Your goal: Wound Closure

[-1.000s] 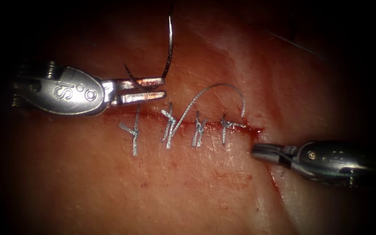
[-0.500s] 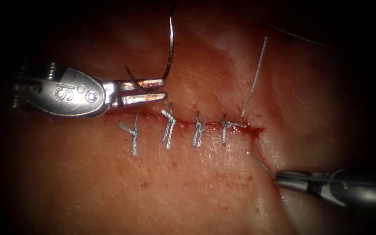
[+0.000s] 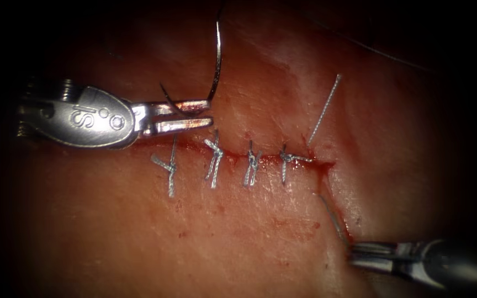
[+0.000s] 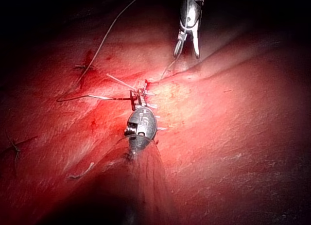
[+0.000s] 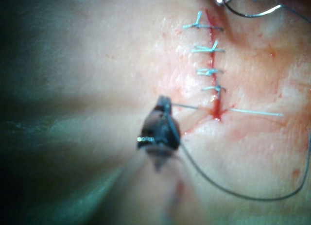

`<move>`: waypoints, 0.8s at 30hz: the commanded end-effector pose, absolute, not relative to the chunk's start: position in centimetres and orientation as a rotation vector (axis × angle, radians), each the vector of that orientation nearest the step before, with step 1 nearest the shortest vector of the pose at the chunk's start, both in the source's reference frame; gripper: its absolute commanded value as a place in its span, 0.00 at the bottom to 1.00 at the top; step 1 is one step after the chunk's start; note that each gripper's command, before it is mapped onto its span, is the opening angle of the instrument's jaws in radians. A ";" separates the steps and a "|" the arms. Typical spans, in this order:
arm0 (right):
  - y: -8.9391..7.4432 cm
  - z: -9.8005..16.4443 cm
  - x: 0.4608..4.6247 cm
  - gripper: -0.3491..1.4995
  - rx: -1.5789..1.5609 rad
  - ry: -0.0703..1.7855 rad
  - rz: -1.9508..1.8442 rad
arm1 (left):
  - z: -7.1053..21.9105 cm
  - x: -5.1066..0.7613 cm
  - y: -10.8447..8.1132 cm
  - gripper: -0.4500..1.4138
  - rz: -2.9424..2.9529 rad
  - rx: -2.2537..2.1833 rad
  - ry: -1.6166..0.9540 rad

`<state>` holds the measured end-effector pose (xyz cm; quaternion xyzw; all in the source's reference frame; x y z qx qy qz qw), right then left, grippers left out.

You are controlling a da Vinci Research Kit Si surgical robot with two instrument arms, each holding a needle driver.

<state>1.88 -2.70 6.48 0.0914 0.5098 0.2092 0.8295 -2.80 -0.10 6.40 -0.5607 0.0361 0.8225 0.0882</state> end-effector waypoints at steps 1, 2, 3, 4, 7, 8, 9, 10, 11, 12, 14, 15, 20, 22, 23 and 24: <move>-2.7 6.6 2.02 0.99 0.163 1.078 0.464 | 6.5 -2.85 -0.1 0.00 2.447 -1.673 0.106; -2.7 6.6 2.01 0.99 0.166 1.082 0.462 | 6.5 -2.85 -0.1 0.00 2.447 -1.673 0.106; -2.7 6.6 1.98 0.99 0.175 1.074 0.439 | 6.5 -2.85 -0.1 0.00 2.447 -1.673 0.106; -2.7 6.6 1.94 0.99 0.178 1.055 0.412 | 6.5 -2.85 -0.1 0.00 2.448 -1.674 0.106; -2.6 6.7 1.77 0.99 0.180 0.920 0.319 | 6.5 -2.84 -0.1 0.00 2.448 -1.675 0.105; -2.6 6.7 1.71 0.99 0.173 0.875 0.301 | 6.5 -2.84 -0.1 0.00 2.448 -1.675 0.105; -2.5 6.8 1.63 0.99 0.165 0.830 0.282 | 6.5 -2.84 -0.1 0.00 2.448 -1.675 0.105; -2.5 6.8 1.57 0.99 0.154 0.816 0.278 | 6.5 -2.84 -0.1 0.00 2.448 -1.675 0.105; -2.5 6.8 1.52 0.99 0.147 0.809 0.274 | 6.5 -2.84 -0.1 0.00 2.448 -1.675 0.105; -2.4 6.9 1.47 0.99 0.133 0.804 0.276 | 6.5 -2.84 -0.1 0.00 2.448 -1.675 0.105; -2.4 6.9 1.42 0.99 0.111 0.797 0.262 | 6.5 -2.84 -0.1 0.00 2.448 -1.674 0.106; -2.3 7.0 1.41 0.99 0.099 0.781 0.254 | 6.5 -2.84 -0.1 0.00 2.448 -1.674 0.106; -2.1 7.1 1.45 0.97 0.029 0.731 0.268 | 6.5 -2.84 -0.1 0.00 2.451 -1.672 0.104; -2.0 7.2 1.50 0.93 0.004 0.740 0.311 | 6.5 -2.85 -0.1 0.00 2.451 -1.672 0.105; -1.9 7.2 1.52 0.93 -0.012 0.750 0.327 | 6.5 -2.85 -0.1 0.00 2.451 -1.672 0.105; -1.9 7.3 1.55 0.91 -0.007 0.768 0.364 | 6.5 -2.85 -0.1 0.00 2.451 -1.675 0.103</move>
